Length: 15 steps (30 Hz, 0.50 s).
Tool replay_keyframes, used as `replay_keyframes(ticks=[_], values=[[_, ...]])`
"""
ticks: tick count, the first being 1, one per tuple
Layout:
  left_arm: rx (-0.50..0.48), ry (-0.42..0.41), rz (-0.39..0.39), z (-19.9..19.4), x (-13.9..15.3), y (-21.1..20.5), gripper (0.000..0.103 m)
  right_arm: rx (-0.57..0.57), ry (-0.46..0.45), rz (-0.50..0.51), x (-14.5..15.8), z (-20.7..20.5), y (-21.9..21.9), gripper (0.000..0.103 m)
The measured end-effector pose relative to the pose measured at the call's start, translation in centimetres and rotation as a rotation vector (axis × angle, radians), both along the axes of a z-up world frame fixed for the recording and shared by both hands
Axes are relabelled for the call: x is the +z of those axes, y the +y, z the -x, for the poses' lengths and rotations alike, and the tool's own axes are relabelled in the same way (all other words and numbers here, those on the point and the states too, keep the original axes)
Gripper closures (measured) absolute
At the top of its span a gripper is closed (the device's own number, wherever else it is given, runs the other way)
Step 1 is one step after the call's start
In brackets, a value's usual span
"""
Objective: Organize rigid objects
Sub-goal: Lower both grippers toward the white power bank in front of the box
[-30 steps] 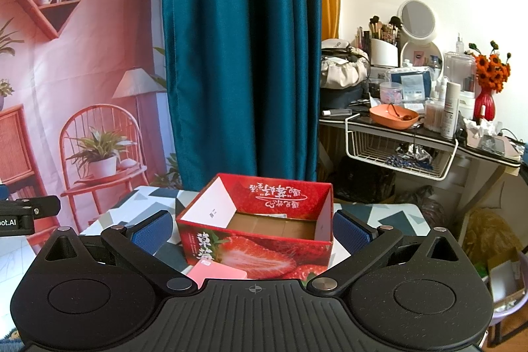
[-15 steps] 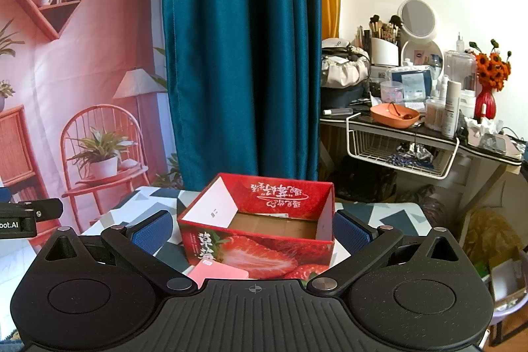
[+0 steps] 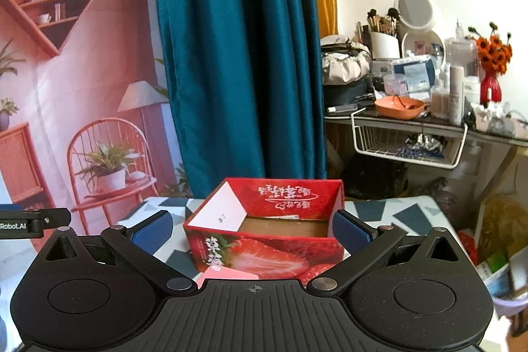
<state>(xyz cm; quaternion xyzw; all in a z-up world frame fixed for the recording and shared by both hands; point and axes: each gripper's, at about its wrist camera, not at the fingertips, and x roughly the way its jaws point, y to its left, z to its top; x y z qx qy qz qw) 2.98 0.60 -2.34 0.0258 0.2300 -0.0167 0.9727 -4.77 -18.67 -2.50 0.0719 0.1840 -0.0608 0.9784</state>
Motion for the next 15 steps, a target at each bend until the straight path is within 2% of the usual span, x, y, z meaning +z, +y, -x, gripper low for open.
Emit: replay_keyframes(ticks=[6, 9, 15], values=[[-0.02, 0.048, 0.003, -2.6, -2.4, -0.3, 0.0, -0.023, 0.02, -0.034, -2.6, -1.3, -1.6, 0.0], [-0.051, 0.099, 0.008, -4.2, -4.2, -0.8, 0.0, -0.011, 0.067, -0.066, -4.4, -2.1, -2.4, 0.0], [-0.104, 0.228, 0.041, -7.1, -8.8, -1.6, 0.0, -0.041, 0.152, -0.024, -8.7, -3.7, -2.9, 0.0]])
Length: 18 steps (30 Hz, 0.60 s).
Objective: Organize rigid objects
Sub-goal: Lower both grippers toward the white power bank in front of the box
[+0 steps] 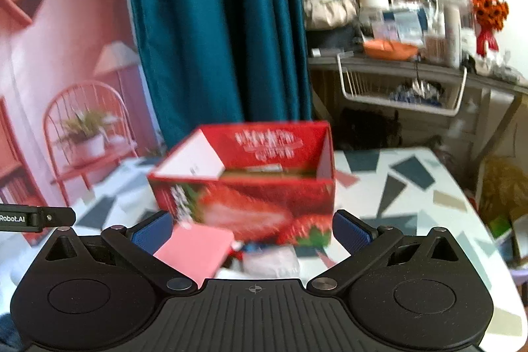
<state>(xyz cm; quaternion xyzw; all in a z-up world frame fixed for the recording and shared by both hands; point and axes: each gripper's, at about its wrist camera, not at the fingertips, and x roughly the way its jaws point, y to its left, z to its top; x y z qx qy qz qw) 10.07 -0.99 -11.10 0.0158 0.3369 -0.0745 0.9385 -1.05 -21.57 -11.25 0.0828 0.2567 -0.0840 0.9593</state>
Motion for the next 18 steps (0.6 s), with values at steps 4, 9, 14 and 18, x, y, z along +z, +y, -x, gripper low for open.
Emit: replay_keyframes(ticks=[4, 9, 14, 18], values=[[0.003, 0.084, 0.032, -1.5, -3.0, 0.4, 0.0, -0.004, 0.069, -0.028, -3.4, -1.2, -0.7, 0.0], [0.014, 0.139, 0.061, -2.3, -5.0, 1.2, 0.001, -0.022, 0.149, -0.039, -6.5, -2.4, -1.3, 0.0], [-0.02, 0.177, 0.088, -2.7, -6.1, 0.5, 0.007, -0.061, 0.211, -0.057, -8.3, -2.6, -2.2, 0.0], [-0.099, 0.179, 0.089, -3.1, -6.4, -1.6, 0.019, -0.074, 0.239, -0.053, -9.4, -2.2, -3.0, 0.001]])
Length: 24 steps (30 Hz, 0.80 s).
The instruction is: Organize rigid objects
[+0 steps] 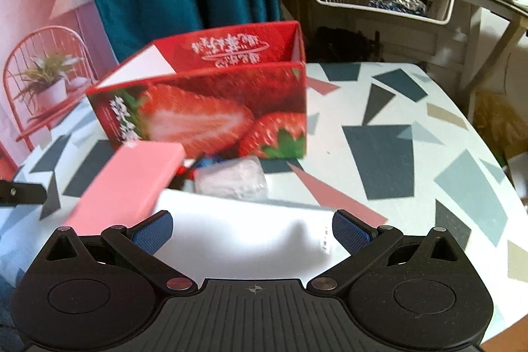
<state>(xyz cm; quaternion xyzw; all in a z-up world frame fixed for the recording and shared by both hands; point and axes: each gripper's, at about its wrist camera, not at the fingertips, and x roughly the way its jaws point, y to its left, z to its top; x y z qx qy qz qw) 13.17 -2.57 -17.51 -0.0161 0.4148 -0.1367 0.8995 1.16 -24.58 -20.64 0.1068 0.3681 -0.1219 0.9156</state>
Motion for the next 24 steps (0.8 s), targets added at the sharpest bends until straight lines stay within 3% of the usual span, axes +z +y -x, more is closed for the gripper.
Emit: replay_keyframes(ticks=[4, 8, 12, 16, 24], values=[[-0.046, -0.042, 0.013, -1.3, -0.6, -2.4, 0.027, 0.0, 0.012, 0.025, -0.9, 0.3, -0.4, 0.007], [-0.13, 0.052, 0.103, -2.1, -2.4, -4.6, 0.038, 0.012, 0.024, 0.041, -1.8, 0.2, -0.9, 0.009], [-0.22, 0.109, 0.122, -1.8, -3.9, -6.9, 0.052, 0.006, 0.048, 0.024, -2.9, 0.0, -1.7, 0.011], [-0.288, 0.12, 0.159, -1.5, -4.7, -8.5, 0.053, 0.019, 0.059, 0.014, -3.6, 0.1, -1.9, 0.011], [-0.25, 0.187, 0.133, -2.8, -7.0, -9.8, 0.053, 0.009, 0.071, -0.01, -4.4, 0.2, -2.5, 0.014]])
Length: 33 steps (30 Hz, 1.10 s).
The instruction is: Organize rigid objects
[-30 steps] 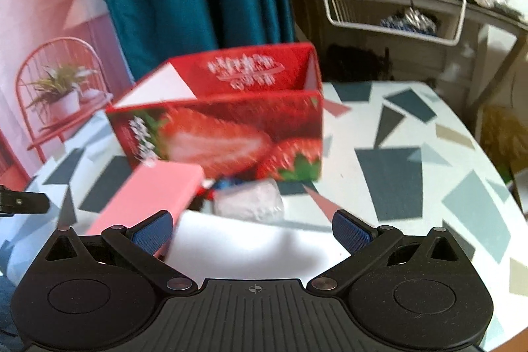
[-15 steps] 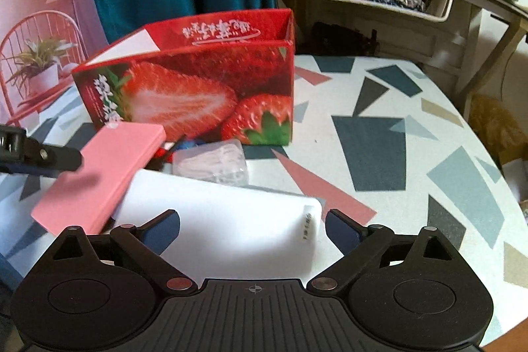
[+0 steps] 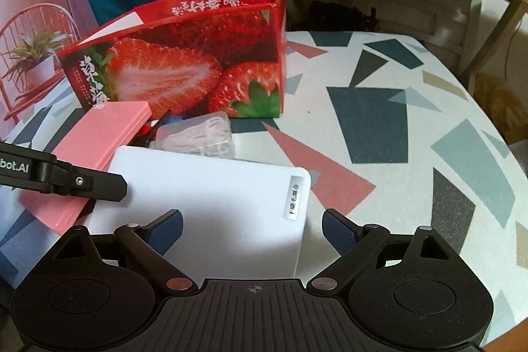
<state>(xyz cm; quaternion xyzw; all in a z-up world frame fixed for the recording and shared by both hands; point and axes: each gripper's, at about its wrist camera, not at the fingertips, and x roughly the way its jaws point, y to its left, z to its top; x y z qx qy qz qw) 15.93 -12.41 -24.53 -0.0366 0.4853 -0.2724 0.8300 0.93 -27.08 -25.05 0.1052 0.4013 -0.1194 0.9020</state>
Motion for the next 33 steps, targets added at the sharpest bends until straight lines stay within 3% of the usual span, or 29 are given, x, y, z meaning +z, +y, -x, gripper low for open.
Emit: replay_keyframes(ticks=[4, 13, 19, 26, 33], values=[[0.016, 0.004, -0.016, -0.5, -0.4, 0.5, 0.054, 0.009, 0.008, -0.015, -0.4, -0.2, 0.0, 0.019], [-0.001, -0.059, -0.086, -0.7, -1.0, -0.2, 0.053, 0.025, -0.002, -0.036, -0.7, -0.4, 0.1, 0.019], [-0.013, -0.07, -0.047, -0.5, -1.5, -0.1, 0.052, 0.024, -0.01, -0.057, -0.9, -0.3, -0.1, 0.019], [-0.01, 0.021, 0.037, -0.6, -2.9, 0.7, 0.043, 0.021, -0.014, -0.086, -1.1, -0.2, -0.4, 0.019], [-0.039, -0.002, 0.021, -0.1, -3.2, -0.1, 0.04, 0.014, -0.022, -0.131, -1.4, -0.1, -0.8, 0.019]])
